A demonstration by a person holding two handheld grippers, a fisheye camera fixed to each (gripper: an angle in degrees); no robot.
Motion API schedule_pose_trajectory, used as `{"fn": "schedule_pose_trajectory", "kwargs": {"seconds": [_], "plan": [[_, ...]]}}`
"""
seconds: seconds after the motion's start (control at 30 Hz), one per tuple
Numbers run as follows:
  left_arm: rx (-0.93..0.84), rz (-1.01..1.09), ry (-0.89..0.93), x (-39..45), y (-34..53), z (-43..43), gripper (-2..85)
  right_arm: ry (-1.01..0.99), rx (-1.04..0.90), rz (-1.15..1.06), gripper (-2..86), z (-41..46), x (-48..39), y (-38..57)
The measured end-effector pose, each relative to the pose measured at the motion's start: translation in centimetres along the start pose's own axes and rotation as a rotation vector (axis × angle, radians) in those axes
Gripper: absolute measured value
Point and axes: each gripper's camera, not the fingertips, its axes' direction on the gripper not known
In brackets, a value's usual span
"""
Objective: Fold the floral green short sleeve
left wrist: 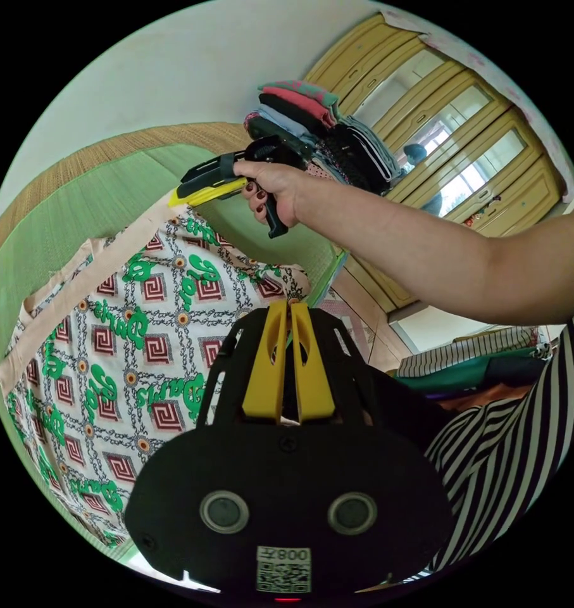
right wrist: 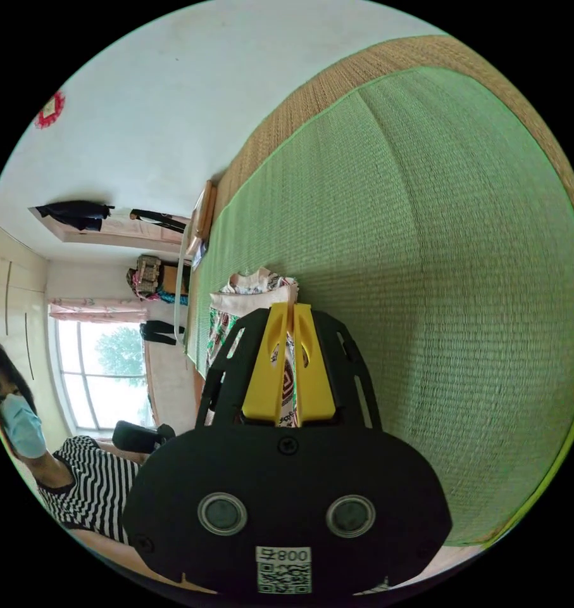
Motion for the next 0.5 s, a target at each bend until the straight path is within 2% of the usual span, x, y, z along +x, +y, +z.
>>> {"fn": "schedule_pose_trajectory", "kwargs": {"seconds": [0.2,0.33,0.5], "plan": [[0.038,-0.037,0.016,-1.2,0.8,-1.3,0.7,-0.019,0.006,0.017,2.0,0.1,-0.8,-0.7],[0.042,-0.057,0.019,-2.1,1.4,-1.5,0.7,0.093,-0.012,0.059,4.1,0.9,-0.6,-1.1],[0.043,-0.065,0.037,-3.0,1.6,-1.4,0.7,0.137,-0.053,0.068,7.4,1.7,-0.5,-1.5]]}}
